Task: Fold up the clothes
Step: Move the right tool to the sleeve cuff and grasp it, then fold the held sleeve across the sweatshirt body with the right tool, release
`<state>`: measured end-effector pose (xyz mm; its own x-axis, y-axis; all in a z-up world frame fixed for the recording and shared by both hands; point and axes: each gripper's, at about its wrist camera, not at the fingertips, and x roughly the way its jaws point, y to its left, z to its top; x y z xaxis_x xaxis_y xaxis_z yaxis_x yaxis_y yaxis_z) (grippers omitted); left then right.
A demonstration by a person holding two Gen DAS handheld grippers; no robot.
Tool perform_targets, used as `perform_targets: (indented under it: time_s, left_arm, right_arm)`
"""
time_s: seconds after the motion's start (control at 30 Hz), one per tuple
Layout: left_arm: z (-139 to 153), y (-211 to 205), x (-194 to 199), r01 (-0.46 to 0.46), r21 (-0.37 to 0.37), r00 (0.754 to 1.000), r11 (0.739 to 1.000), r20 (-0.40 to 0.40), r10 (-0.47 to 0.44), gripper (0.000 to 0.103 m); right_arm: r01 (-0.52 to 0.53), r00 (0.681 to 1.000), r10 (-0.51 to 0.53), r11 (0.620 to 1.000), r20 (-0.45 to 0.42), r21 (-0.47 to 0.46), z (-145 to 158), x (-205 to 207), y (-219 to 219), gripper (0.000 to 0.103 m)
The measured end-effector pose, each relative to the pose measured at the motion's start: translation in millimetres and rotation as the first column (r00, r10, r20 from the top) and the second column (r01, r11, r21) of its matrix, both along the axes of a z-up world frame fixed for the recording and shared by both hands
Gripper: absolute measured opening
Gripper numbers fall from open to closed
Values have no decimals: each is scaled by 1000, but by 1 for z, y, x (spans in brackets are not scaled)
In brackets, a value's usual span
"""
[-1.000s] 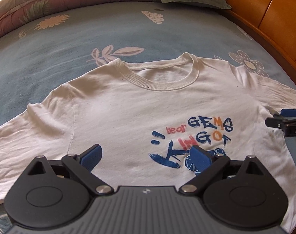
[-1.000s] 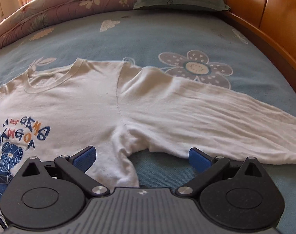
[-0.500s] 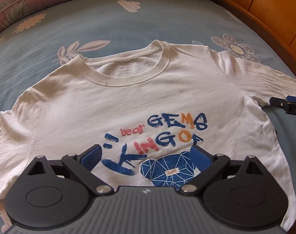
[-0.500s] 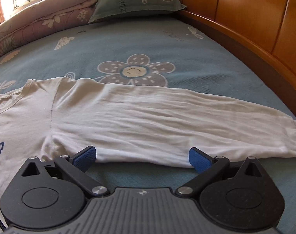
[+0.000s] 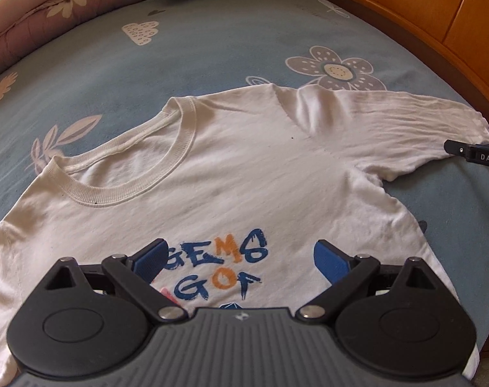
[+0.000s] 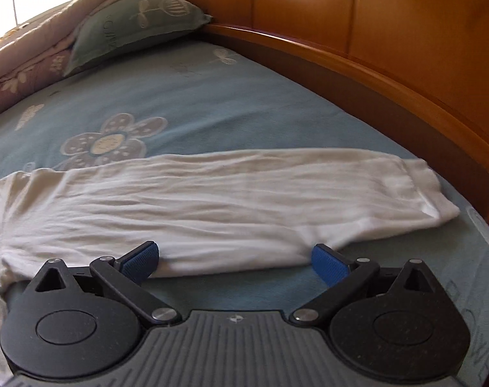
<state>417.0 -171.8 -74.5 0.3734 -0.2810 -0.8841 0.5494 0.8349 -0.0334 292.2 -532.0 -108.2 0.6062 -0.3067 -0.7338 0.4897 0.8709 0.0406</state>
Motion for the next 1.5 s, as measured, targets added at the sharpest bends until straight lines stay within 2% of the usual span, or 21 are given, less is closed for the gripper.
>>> perform_targets:
  time_s: [0.1, 0.23, 0.3, 0.4, 0.6, 0.7, 0.83, 1.03, 1.17, 1.37, 1.43, 1.5]
  left_arm:
    - [-1, -6, -2, 4, 5, 1000, 1000, -13, -4, 96]
    - [-4, -15, -3, 16, 11, 999, 1000, -29, -15, 96]
    - [-4, -20, -4, 29, 11, 999, 1000, -31, -29, 96]
    - [-2, -25, -6, 53, 16, 998, 998, -20, -53, 96]
    - [0, -25, -8, 77, 27, 997, 997, -13, -76, 96]
    - [-3, -23, -6, 57, 28, 998, 998, -27, -56, 96]
    - [-5, -27, -5, 41, 10, 998, 999, -47, -41, 96]
    - [-4, -30, -7, 82, 23, 996, 996, -37, -81, 96]
    - [-6, -25, -9, 67, 37, 997, 997, -40, -66, 96]
    - [-9, -22, -12, 47, 28, 997, 998, -61, -46, 96]
    - [-9, -24, -14, 55, 29, 997, 998, -62, -53, 96]
    - [-9, -25, -15, 66, 34, 996, 997, -54, -65, 96]
  right_arm:
    - [59, 998, -59, 998, 22, 0, 8, -8, -17, 103]
    - [11, 995, -8, 999, 103, -32, 23, -1, -17, 103]
    - [-39, 993, 40, 999, 107, -18, 21, 10, -16, 103]
    - [-92, 994, 91, 995, 60, 22, 8, 21, -21, 103]
    - [12, 1000, -11, 999, 23, -44, -2, 1, -64, 103]
    - [97, 995, -97, 995, 24, -18, 5, -2, -82, 103]
    - [33, 997, -32, 999, 68, -18, 15, 10, -74, 103]
    - [32, 999, -32, 999, 1, 7, -4, 25, -78, 103]
    - [144, 989, -145, 989, -22, -9, -1, 11, -90, 103]
    - [15, 999, -17, 998, -35, -65, 11, 24, -65, 103]
    - [-33, 998, 30, 997, -48, -66, 8, 38, -57, 103]
    - [-35, 995, 30, 998, -96, -57, -2, 52, -54, 103]
